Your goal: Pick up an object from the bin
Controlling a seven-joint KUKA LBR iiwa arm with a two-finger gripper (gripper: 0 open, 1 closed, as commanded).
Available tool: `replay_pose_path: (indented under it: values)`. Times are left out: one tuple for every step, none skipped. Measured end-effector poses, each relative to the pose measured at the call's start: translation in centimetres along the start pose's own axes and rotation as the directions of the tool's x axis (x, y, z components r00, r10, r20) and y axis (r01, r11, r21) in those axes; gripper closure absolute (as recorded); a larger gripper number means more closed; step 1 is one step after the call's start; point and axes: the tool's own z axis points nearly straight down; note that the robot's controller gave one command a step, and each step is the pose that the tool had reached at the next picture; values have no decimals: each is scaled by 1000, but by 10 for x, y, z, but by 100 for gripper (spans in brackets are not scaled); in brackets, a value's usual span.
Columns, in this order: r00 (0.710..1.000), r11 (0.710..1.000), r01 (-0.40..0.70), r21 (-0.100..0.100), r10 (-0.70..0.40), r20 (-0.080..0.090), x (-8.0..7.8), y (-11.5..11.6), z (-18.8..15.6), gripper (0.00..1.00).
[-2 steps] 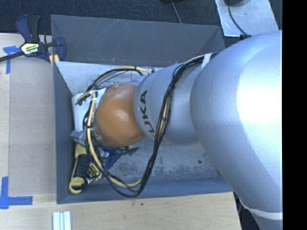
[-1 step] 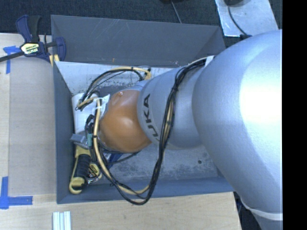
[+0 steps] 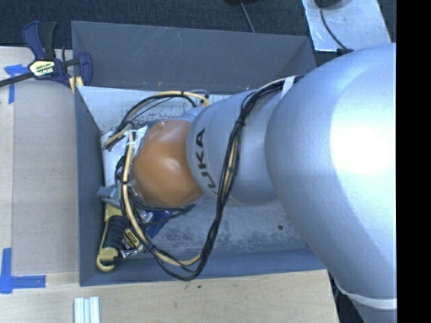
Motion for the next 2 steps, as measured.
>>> replay_pose_path:
  values:
    - [1000,1000,6,1,-6,2,1,0,0,100]
    - [934,934,357,1,-357,0,-22,-28,6,100]
